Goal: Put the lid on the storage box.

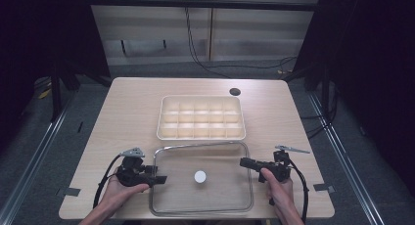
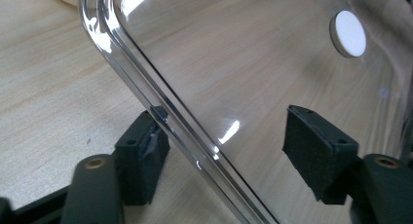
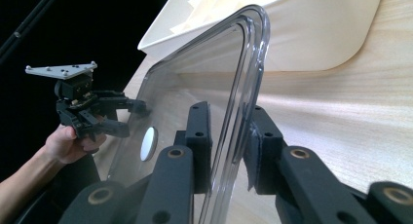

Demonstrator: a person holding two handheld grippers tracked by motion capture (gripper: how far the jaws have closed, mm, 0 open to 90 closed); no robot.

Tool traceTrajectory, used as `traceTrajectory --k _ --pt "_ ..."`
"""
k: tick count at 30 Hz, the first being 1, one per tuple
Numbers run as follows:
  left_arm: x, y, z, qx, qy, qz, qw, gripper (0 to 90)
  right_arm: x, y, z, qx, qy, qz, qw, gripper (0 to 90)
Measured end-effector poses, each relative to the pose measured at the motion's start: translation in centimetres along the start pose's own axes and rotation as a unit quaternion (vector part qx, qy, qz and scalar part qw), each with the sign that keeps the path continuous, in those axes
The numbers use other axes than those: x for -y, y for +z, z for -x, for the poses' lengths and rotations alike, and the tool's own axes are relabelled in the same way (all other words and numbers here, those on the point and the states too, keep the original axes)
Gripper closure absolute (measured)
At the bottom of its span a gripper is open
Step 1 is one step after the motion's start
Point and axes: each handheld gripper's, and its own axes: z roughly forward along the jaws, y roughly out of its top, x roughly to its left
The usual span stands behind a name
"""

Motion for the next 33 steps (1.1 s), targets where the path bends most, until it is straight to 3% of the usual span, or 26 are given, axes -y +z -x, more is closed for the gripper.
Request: traceTrajectory --k 9,17,33 --pt "-0.2 -1.0 0.1 0.012 0.003 0.023 0.9997 45.5 0.0 0.3 -0.2 0.027 -0.011 -0.013 0.9995 71.9" --pt "-0.3 -1.7 0.2 0.025 0.0 0.04 0.9989 51.5 0.0 0.4 -0.4 0.035 -0.019 -0.014 0.9991 70.7" --pt "-1.0 -3.1 0.4 0.021 0.011 0.061 0.9979 60.0 -0.8 0.2 -1.4 0.048 -0.043 -0.004 0.9979 69.2"
